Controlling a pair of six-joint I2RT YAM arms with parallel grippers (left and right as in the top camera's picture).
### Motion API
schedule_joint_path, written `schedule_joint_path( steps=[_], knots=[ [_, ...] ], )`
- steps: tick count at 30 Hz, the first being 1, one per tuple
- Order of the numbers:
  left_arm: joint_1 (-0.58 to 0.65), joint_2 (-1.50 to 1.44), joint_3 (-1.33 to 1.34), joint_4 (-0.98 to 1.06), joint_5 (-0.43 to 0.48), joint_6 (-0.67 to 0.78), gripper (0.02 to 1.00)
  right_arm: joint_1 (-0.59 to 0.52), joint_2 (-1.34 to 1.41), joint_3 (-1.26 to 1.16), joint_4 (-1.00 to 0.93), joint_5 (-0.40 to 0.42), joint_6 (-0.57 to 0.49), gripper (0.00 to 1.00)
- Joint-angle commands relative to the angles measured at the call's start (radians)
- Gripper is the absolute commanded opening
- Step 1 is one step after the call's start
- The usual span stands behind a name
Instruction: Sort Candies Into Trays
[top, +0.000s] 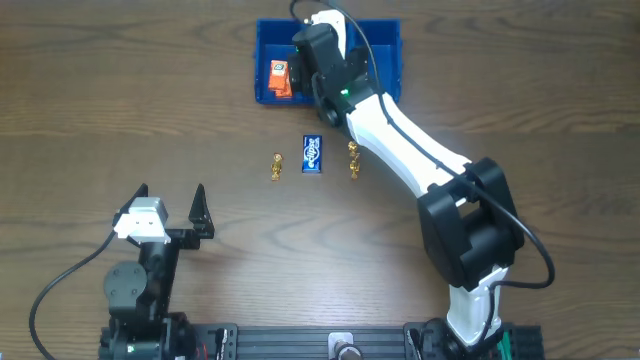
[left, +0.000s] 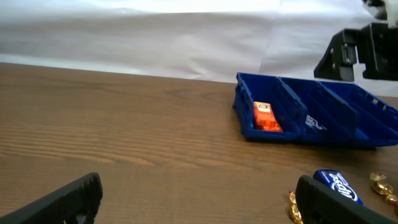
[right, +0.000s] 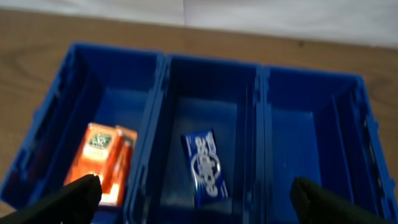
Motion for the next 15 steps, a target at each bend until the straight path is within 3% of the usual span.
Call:
schedule_joint_path(
  steps=[1,6,9,15],
  knots=[
    [0.002,-0.007,-0.019,-0.035,0.024,0.008,0.998,0.083,-0.097,0.013,-0.241,0.003,0.103,1.0],
    [0.002,-0.007,-0.019,-0.036,0.024,0.008,0.998,0.135,-0.097,0.005,-0.529,-0.087,0.322,1.0],
    [0.002,-0.007,-0.019,-0.035,0.024,0.008,0.998,0.135,-0.059,-0.016,-0.563,-0.148,0.332,1.0],
    [0.002,-0.007,-0.019,-0.036,0.024,0.008,0.998,0.135,0.011,-0.027,-0.543,-0.166,0.332,1.0]
  ],
)
